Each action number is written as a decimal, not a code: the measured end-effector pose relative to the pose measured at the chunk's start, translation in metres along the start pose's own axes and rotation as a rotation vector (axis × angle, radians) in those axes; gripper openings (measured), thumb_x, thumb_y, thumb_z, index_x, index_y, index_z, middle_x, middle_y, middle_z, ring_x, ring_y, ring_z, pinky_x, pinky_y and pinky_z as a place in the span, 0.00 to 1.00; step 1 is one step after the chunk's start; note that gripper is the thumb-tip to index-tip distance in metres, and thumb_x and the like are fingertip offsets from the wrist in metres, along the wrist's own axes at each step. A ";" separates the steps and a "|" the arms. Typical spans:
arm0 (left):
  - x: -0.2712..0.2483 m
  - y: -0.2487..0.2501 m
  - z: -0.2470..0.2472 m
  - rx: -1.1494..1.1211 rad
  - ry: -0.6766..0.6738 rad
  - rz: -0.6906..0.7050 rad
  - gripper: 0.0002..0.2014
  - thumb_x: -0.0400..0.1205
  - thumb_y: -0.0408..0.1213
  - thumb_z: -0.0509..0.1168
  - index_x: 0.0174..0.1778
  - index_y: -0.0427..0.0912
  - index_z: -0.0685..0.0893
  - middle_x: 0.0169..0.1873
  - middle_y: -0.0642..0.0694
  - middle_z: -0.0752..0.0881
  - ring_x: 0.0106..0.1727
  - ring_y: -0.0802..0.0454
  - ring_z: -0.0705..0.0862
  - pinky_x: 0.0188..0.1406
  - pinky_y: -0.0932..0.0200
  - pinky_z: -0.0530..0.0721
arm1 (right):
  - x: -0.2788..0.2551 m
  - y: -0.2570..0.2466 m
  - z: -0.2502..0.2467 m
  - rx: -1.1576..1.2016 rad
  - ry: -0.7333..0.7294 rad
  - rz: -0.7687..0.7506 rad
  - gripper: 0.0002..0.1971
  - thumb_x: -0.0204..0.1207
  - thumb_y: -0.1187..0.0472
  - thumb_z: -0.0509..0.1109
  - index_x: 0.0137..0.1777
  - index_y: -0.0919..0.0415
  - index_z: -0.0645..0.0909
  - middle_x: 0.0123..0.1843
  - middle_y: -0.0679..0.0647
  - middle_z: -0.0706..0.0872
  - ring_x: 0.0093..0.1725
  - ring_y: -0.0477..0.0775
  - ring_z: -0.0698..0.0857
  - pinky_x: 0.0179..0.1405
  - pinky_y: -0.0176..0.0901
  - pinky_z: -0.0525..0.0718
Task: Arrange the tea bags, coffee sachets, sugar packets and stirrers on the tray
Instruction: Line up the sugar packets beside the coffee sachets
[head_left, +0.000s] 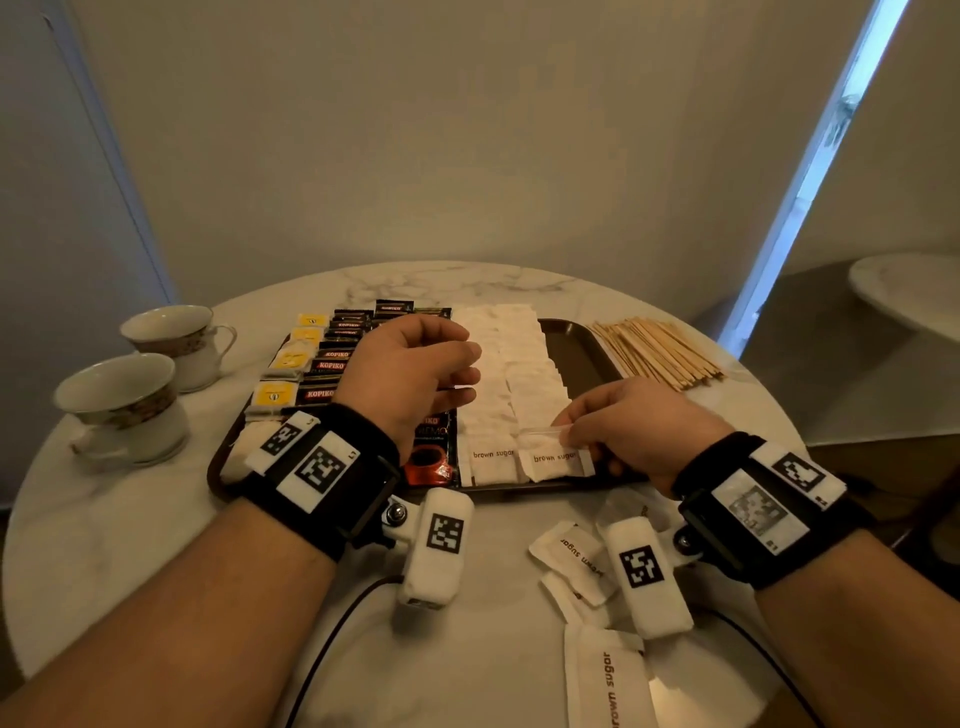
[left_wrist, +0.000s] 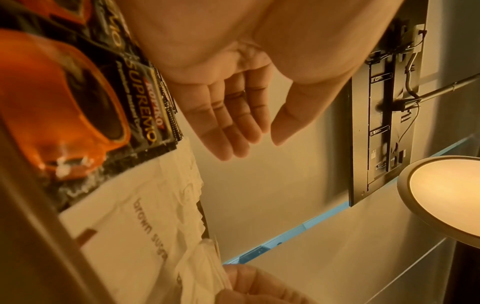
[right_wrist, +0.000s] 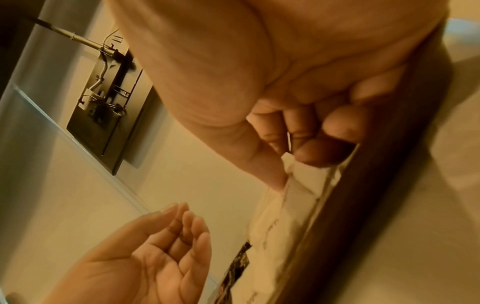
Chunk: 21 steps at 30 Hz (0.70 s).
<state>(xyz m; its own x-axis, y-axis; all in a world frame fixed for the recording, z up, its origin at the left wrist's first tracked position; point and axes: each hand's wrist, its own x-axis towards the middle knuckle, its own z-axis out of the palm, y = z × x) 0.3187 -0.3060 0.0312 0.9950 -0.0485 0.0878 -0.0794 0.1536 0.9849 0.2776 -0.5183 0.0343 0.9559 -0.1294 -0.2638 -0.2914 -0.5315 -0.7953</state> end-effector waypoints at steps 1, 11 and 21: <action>0.001 -0.001 0.000 0.004 0.003 -0.002 0.06 0.80 0.26 0.75 0.51 0.38 0.88 0.41 0.43 0.91 0.41 0.47 0.91 0.46 0.49 0.93 | 0.000 0.000 0.000 -0.003 0.008 0.006 0.06 0.77 0.65 0.78 0.45 0.54 0.94 0.46 0.56 0.93 0.37 0.50 0.82 0.38 0.43 0.85; 0.001 -0.002 0.002 0.001 -0.005 -0.067 0.04 0.82 0.27 0.73 0.49 0.39 0.89 0.42 0.43 0.91 0.42 0.45 0.93 0.42 0.50 0.92 | 0.005 0.003 0.000 -0.018 0.055 0.028 0.04 0.76 0.64 0.80 0.43 0.53 0.93 0.49 0.53 0.93 0.48 0.53 0.87 0.56 0.53 0.92; 0.000 -0.001 0.003 0.008 -0.024 -0.077 0.04 0.82 0.28 0.73 0.51 0.39 0.89 0.43 0.43 0.91 0.42 0.46 0.93 0.42 0.51 0.91 | -0.003 -0.004 -0.001 0.093 0.253 -0.118 0.05 0.81 0.60 0.74 0.48 0.49 0.90 0.48 0.51 0.90 0.47 0.51 0.86 0.47 0.47 0.87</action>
<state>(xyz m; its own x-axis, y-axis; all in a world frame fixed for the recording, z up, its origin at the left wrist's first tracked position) 0.3190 -0.3092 0.0308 0.9964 -0.0833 0.0156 -0.0037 0.1407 0.9900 0.2755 -0.5168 0.0387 0.9588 -0.2824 -0.0311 -0.1686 -0.4774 -0.8623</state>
